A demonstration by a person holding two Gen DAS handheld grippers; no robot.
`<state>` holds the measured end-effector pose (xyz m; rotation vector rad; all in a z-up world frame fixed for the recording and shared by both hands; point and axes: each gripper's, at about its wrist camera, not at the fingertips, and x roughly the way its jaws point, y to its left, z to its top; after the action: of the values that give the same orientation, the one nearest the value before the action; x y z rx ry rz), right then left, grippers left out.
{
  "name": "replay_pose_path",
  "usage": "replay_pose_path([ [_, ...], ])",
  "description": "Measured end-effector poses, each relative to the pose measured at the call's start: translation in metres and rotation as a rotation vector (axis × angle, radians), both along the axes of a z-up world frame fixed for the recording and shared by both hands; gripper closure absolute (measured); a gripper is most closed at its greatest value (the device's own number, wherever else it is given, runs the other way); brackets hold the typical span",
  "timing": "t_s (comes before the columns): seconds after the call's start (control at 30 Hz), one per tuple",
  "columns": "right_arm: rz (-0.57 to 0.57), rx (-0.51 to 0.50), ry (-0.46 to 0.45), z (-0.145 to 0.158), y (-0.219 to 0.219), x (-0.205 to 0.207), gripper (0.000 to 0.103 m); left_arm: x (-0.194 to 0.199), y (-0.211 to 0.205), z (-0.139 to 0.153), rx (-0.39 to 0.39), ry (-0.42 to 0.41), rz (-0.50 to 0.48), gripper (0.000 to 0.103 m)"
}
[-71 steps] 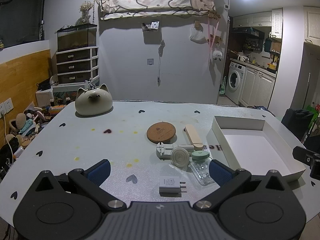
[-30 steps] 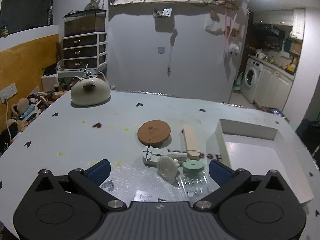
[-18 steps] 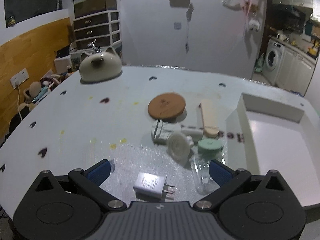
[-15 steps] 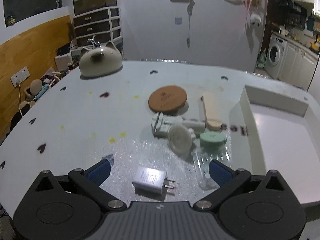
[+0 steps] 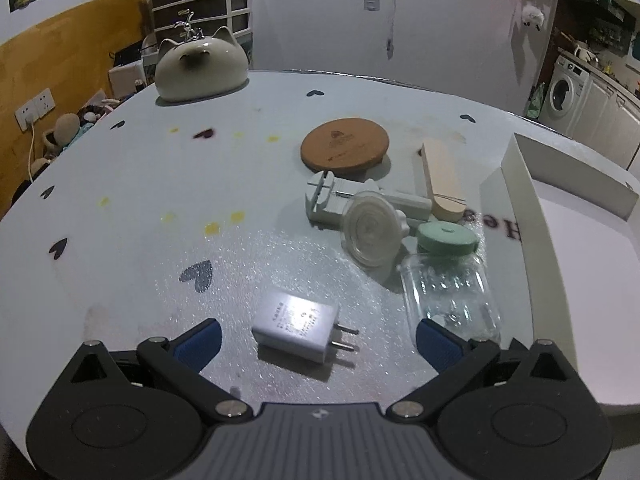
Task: Organize rigid objects
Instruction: 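Move the left gripper down to the white charger and close on it, then carry the charger with the left gripper into the white tray and release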
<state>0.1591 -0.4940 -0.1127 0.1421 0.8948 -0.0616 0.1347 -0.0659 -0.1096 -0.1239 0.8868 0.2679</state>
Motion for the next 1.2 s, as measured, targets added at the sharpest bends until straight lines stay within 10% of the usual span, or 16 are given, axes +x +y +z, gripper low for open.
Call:
replay_pose_path([
  [0.43,-0.029,0.005,0.055,-0.010,0.009,0.009,0.096,0.015,0.025,-0.005,-0.059,0.033,-0.062,0.054],
  [1.2,-0.028,-0.064,0.099,-0.011,0.017,0.014,0.096,0.028,-0.054,0.066,-0.275,-0.040,-0.198,0.055],
])
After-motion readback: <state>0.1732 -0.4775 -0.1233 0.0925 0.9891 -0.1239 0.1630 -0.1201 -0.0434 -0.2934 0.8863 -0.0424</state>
